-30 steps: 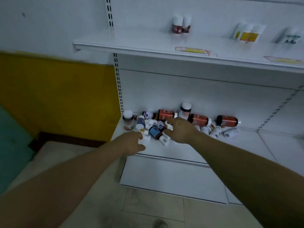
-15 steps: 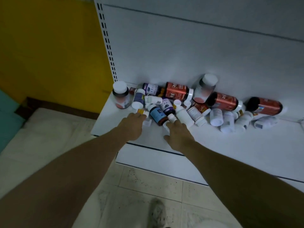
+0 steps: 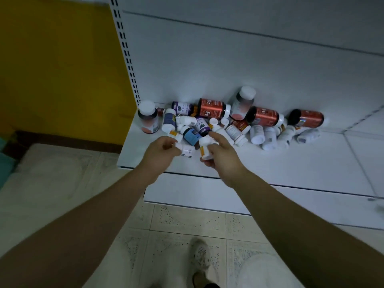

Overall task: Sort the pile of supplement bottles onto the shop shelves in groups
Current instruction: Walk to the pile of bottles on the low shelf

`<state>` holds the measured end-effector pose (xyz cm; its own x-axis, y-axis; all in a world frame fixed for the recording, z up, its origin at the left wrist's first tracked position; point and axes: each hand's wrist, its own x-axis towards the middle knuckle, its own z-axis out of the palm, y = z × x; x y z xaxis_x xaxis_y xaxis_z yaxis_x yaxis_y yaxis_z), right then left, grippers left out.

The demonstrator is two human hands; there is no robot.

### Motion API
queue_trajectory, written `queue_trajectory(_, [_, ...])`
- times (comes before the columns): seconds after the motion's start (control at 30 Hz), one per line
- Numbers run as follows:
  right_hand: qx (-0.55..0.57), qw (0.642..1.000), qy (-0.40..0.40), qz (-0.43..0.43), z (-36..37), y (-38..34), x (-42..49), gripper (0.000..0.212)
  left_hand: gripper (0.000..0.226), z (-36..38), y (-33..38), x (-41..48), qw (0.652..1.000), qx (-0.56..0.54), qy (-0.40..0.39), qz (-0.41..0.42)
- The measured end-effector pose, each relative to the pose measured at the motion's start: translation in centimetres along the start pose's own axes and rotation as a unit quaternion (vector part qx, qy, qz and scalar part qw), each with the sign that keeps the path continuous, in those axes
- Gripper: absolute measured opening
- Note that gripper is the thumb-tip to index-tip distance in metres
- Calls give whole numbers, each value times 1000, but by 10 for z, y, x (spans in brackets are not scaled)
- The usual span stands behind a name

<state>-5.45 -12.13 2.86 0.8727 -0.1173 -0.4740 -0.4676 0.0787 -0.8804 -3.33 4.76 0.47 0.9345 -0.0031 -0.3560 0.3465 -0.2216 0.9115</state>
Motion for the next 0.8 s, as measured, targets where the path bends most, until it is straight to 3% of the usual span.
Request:
queue_trajectory(0.1, [168,985,-38,10,10,-24,-51,38,20,-19,37,-50,971,-229,-33,-58])
queue_trajectory(0.23, [258,963,-67,-31,22,-47,-114,20,21,-40,80,-110,941,-328,-77,-41])
queue_trajectory(0.33, [216,971,-72,-76,28,-61,-152,16,20,-54,104,-145,939,-317,-130,0])
queue_trajectory(0.57, [286,947,-50,-138,15,-94,-217,25,24,-65,164,-201,955,-210,-186,91])
queue_trajectory(0.8, [319,914,-24,-250,-25,-133,-266,26,40,-38,212,-246,932,-202,-249,170])
